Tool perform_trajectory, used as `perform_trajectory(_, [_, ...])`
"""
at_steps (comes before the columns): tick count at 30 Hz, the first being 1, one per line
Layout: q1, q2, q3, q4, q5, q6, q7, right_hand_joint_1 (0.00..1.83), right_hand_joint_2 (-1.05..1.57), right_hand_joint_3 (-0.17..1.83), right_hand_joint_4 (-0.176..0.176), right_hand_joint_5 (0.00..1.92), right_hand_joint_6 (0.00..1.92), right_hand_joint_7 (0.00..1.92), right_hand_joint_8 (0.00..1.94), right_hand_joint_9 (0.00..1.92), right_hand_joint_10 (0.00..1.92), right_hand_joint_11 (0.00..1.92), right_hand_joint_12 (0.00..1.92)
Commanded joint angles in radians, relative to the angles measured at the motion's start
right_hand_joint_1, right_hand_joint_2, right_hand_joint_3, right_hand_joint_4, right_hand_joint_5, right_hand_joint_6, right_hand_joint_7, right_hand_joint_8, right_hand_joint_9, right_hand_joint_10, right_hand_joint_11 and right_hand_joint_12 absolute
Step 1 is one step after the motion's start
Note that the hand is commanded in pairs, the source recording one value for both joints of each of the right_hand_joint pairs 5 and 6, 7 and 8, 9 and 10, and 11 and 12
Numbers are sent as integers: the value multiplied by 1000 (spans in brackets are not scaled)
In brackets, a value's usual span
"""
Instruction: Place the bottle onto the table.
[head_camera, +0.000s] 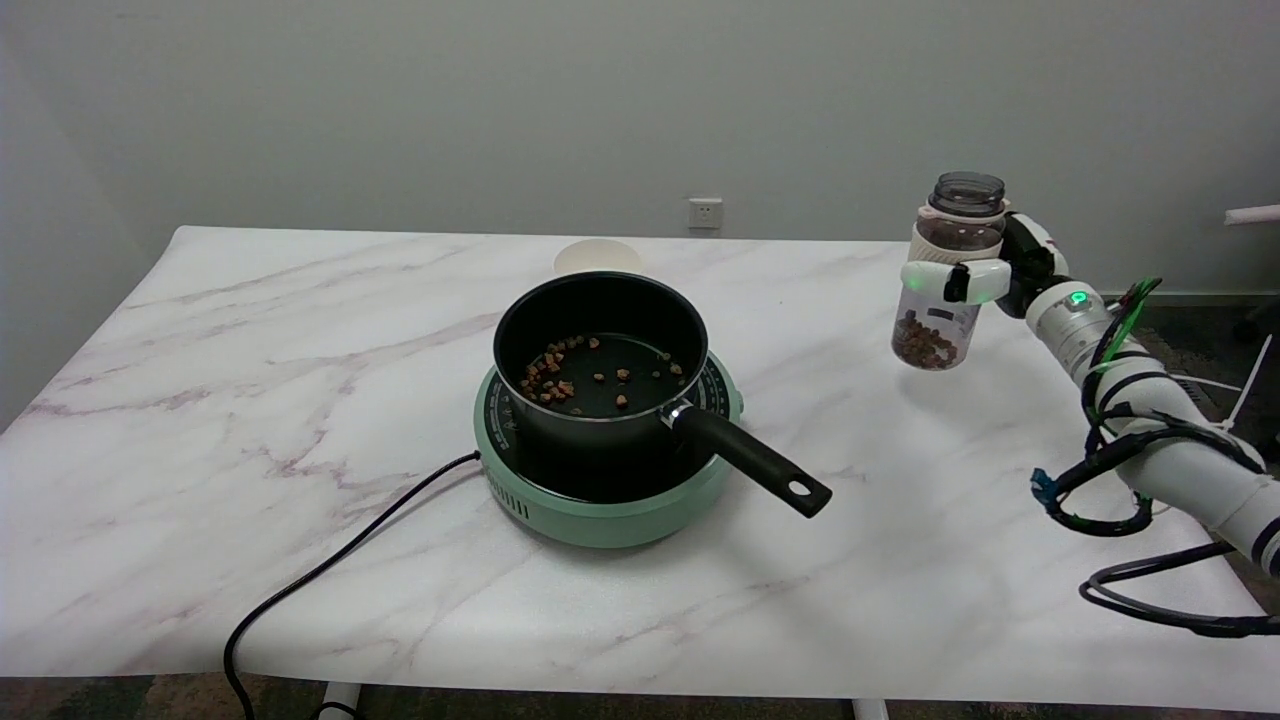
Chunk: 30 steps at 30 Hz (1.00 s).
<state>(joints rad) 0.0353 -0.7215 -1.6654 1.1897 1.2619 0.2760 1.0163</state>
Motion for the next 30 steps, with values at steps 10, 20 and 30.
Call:
perform_trajectory(10, [169, -128, -194, -320, -164, 370, 77, 1507, 812, 746, 0, 1527, 1527, 1435, 1435, 1267, 1267, 1165, 1165])
perform_trajectory(20, [203, -188, -219, -405, -153, 501, 90, 1500, 825, 724, 0, 1511, 1511, 1427, 1427, 1257, 1257, 1120, 1120])
perform_trajectory(30, [196, -219, -221, -443, -149, 520, 124, 1527, 652, 877, 0, 1449, 1449, 1383, 1383, 1223, 1223, 1093, 1093])
